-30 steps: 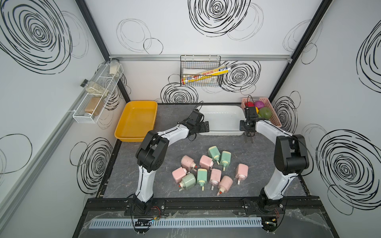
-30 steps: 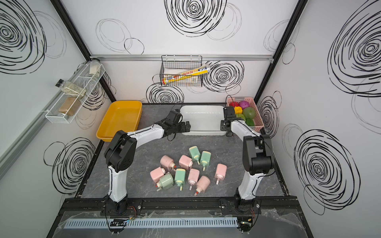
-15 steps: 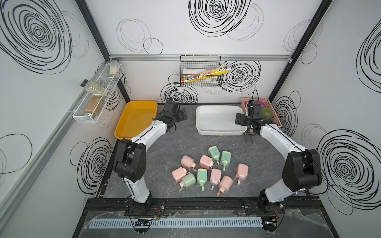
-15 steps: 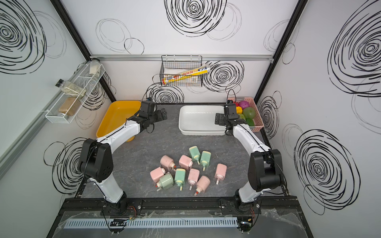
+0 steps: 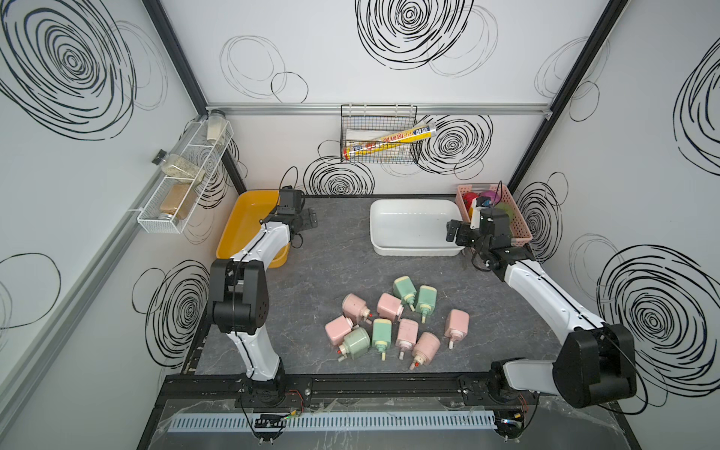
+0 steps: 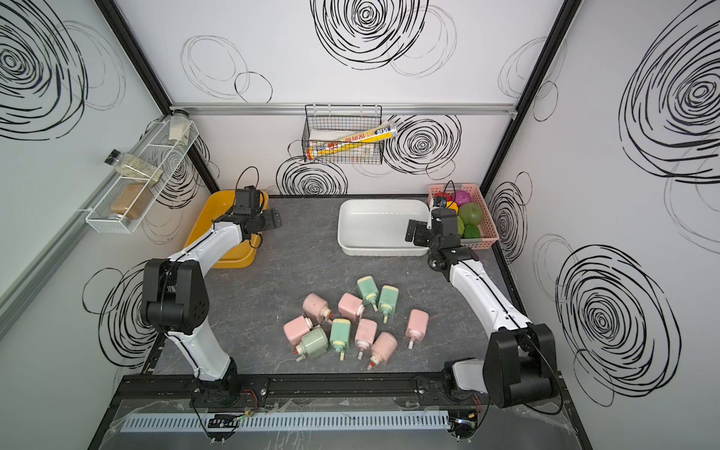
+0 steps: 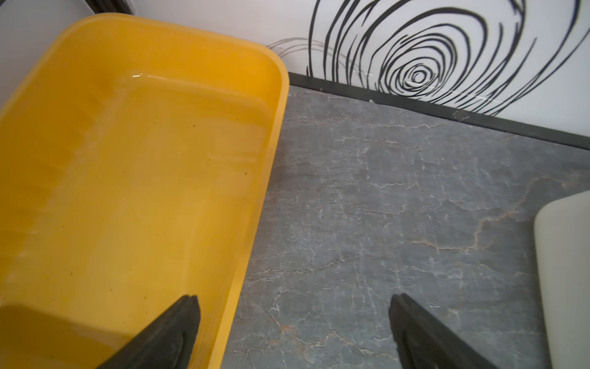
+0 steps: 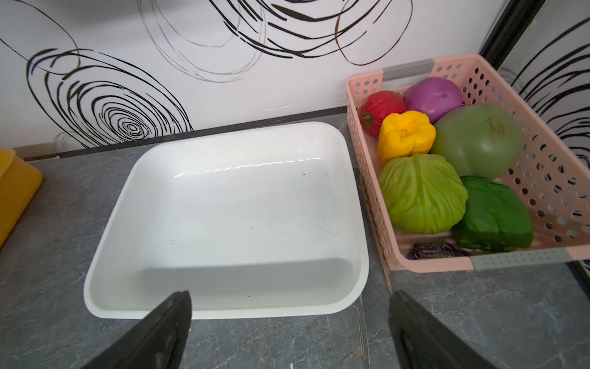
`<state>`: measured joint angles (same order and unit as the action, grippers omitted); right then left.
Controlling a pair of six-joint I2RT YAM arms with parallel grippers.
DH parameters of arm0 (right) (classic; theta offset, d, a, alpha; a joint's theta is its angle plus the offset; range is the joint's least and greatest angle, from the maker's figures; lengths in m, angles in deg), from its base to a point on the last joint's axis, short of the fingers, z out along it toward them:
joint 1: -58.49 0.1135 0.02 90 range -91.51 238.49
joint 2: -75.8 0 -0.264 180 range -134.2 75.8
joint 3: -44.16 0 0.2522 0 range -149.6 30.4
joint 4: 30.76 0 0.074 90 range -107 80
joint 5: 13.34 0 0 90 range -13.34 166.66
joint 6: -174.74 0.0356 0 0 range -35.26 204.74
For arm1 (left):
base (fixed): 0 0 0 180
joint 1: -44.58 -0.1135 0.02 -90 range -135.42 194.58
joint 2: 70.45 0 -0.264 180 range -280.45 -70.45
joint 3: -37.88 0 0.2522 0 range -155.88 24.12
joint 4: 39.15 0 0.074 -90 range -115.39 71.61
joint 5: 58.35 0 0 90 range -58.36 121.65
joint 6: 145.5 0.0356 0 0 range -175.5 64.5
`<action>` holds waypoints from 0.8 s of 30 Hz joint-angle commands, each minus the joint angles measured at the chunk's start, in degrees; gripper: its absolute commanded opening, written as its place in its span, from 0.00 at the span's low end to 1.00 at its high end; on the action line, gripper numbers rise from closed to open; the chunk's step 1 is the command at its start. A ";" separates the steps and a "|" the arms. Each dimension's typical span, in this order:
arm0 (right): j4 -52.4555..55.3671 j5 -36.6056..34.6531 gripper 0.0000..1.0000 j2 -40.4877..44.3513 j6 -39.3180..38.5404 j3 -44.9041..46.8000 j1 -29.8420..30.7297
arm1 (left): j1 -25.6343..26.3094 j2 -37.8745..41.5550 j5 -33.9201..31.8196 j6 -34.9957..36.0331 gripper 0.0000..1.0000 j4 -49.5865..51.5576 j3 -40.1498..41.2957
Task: Place the pencil sharpeners by color into the storage box
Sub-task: Move the storage box to the center of the board.
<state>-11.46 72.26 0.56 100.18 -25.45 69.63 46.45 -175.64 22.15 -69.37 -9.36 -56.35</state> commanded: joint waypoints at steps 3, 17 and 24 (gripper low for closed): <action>-2.42 3.18 1.00 2.24 1.67 1.19 0.31 | -1.60 -6.26 1.48 3.13 0.99 2.01 -5.28; -2.64 4.98 0.99 1.60 2.31 1.58 0.72 | -5.12 -21.59 3.08 4.16 0.97 6.12 -19.72; -1.98 6.26 0.98 1.48 2.66 0.84 1.68 | -5.12 -25.59 2.82 5.69 0.74 7.60 -24.28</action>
<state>-12.79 77.57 1.52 102.32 -24.23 70.61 41.18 -199.97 24.36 -65.04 -2.67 -78.33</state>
